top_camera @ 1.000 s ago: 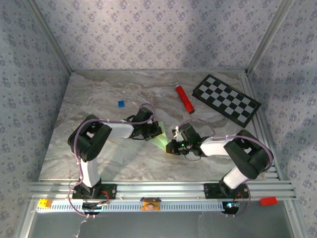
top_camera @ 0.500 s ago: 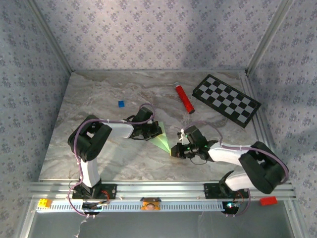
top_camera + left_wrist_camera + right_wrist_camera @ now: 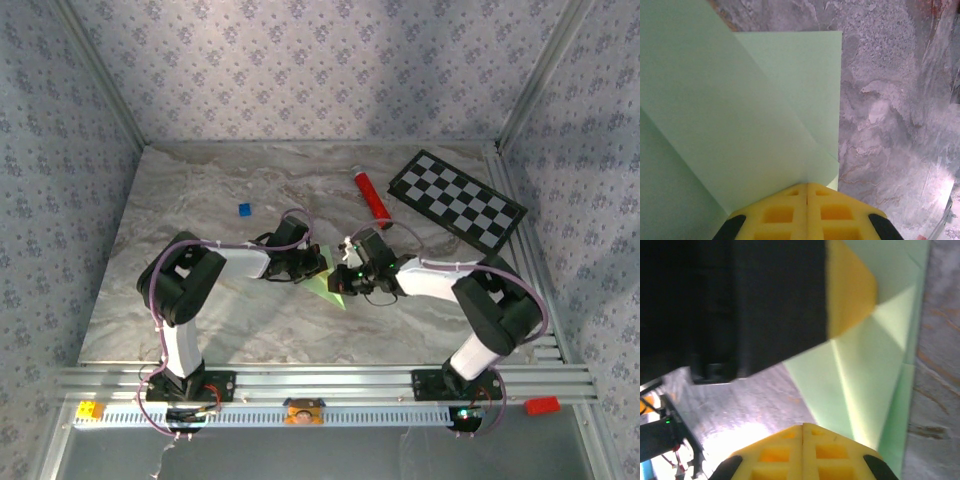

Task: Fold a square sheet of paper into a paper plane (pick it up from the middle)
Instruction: Fourth fold the wing at the center of the table.

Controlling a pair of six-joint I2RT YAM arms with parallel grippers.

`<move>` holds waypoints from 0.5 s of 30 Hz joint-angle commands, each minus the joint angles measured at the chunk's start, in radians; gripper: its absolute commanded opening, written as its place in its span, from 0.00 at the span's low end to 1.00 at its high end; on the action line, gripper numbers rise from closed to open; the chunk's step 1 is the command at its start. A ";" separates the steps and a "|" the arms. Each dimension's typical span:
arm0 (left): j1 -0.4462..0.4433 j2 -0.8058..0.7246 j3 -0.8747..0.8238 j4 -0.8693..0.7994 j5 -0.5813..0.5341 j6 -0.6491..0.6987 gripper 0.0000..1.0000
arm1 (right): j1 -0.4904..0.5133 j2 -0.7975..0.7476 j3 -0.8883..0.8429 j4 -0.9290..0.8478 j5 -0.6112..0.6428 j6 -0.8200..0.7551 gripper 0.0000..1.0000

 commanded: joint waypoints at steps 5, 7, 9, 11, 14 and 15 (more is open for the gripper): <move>-0.002 0.033 -0.018 -0.037 -0.035 0.009 0.00 | 0.001 0.055 0.047 -0.025 0.030 0.003 0.06; -0.002 0.030 -0.017 -0.038 -0.035 0.011 0.00 | -0.001 0.057 0.035 -0.026 0.040 0.014 0.05; -0.002 0.028 -0.015 -0.037 -0.034 0.013 0.01 | -0.005 0.056 0.016 -0.016 0.045 0.025 0.05; -0.002 0.027 -0.013 -0.040 -0.035 0.015 0.01 | -0.007 0.051 -0.001 -0.006 0.049 0.036 0.05; -0.002 0.028 -0.013 -0.041 -0.036 0.017 0.01 | -0.006 0.046 -0.025 0.009 0.049 0.048 0.05; -0.002 0.030 -0.012 -0.043 -0.035 0.017 0.01 | -0.006 0.043 -0.031 0.011 0.049 0.050 0.05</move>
